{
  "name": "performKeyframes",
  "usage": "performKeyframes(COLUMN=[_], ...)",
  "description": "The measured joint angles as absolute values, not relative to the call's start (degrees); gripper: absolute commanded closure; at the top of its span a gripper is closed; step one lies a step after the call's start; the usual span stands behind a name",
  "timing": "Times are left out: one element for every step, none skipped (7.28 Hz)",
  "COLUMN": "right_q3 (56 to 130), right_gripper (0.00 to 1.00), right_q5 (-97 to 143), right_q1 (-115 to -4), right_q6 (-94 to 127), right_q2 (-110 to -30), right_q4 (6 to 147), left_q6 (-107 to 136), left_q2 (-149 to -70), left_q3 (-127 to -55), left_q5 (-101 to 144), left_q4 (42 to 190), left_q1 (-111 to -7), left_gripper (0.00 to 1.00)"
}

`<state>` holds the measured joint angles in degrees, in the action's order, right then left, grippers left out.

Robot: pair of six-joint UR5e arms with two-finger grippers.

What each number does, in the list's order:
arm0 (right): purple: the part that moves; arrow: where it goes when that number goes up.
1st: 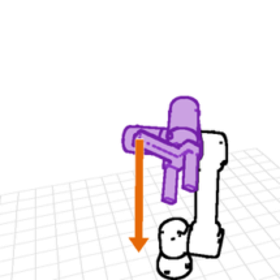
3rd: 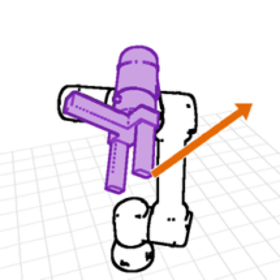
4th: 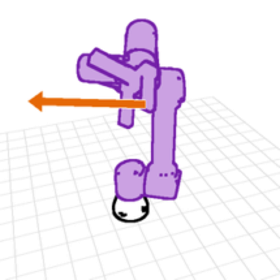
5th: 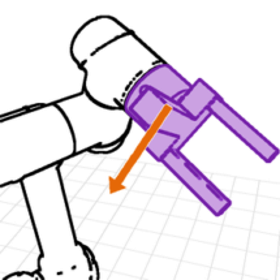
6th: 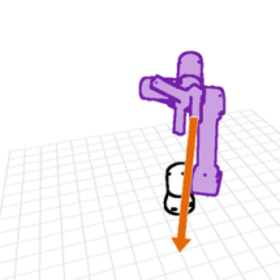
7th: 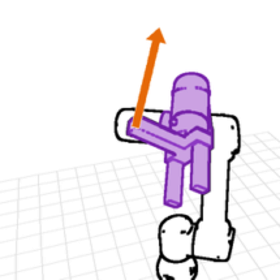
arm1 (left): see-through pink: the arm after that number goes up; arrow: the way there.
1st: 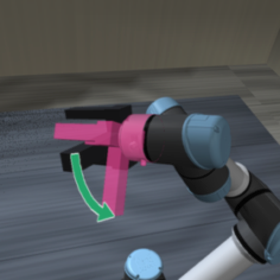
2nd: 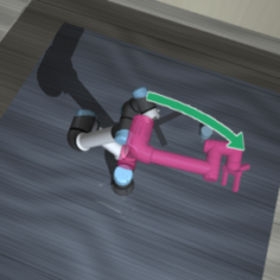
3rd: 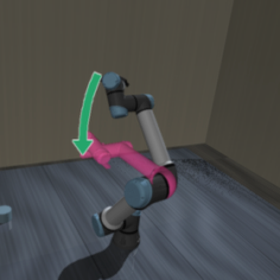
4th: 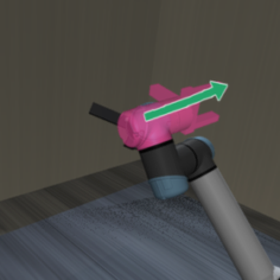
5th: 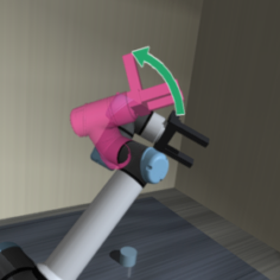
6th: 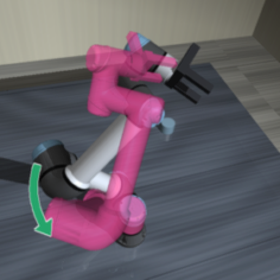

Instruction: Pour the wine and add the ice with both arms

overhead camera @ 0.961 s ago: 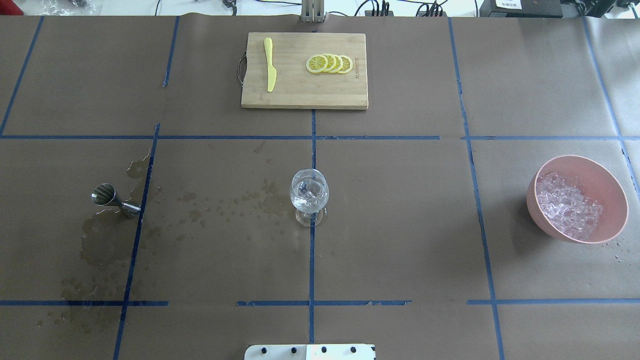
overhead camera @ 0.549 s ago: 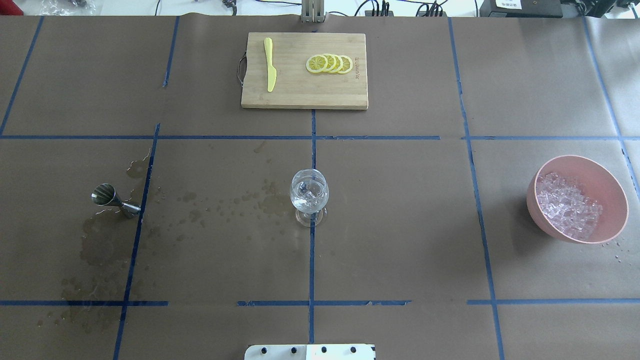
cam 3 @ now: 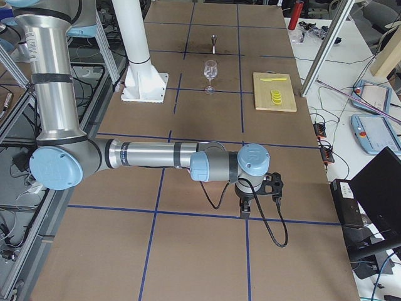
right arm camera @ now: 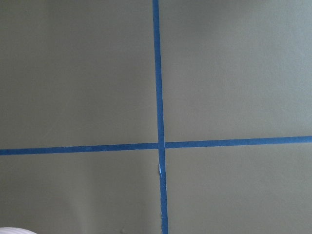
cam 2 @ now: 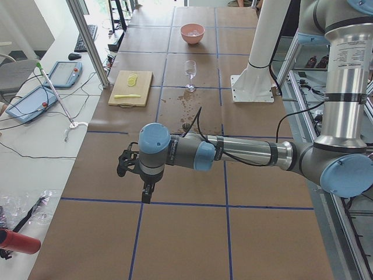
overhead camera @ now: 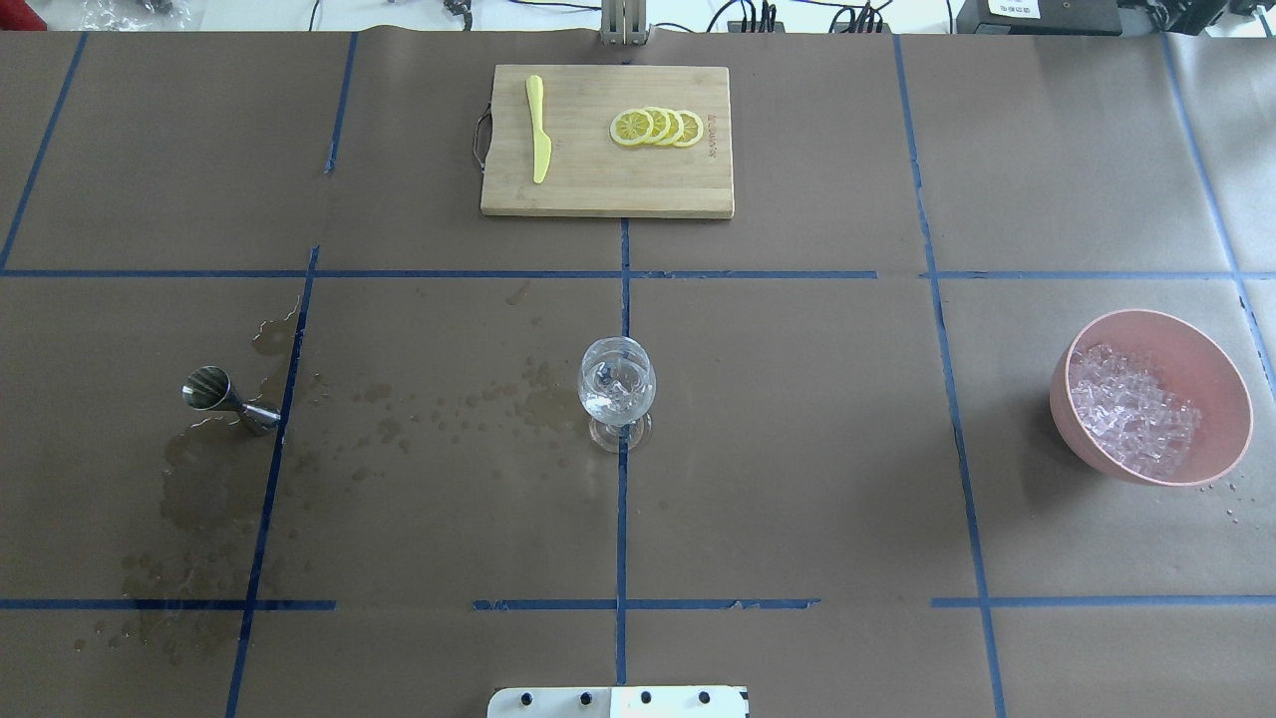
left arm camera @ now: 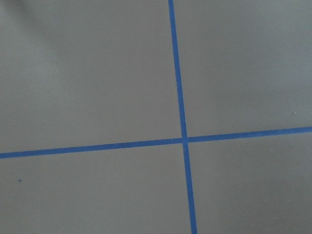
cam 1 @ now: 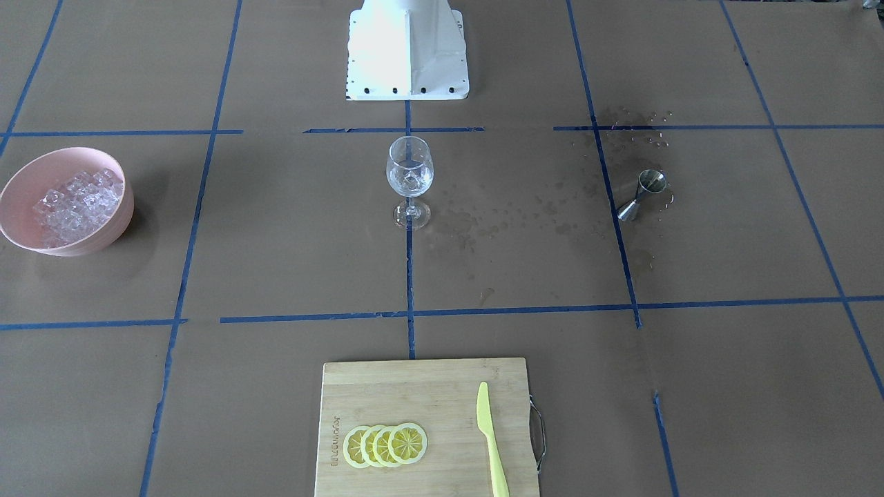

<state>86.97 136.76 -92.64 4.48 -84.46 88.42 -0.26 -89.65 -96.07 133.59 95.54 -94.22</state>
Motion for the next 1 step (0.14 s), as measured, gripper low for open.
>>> performKeyframes(right_q3=[87.0], right_gripper=[0.00], right_q5=[136.8], right_q1=[-92.6], right_q6=[4.5], right_q2=[-84.5], right_q4=[88.4], left_q6=[-0.3], left_q2=[-89.6], left_q3=[-96.0], left_q5=[133.6], left_q4=[95.5], left_q1=[-94.2], left_gripper=[0.00])
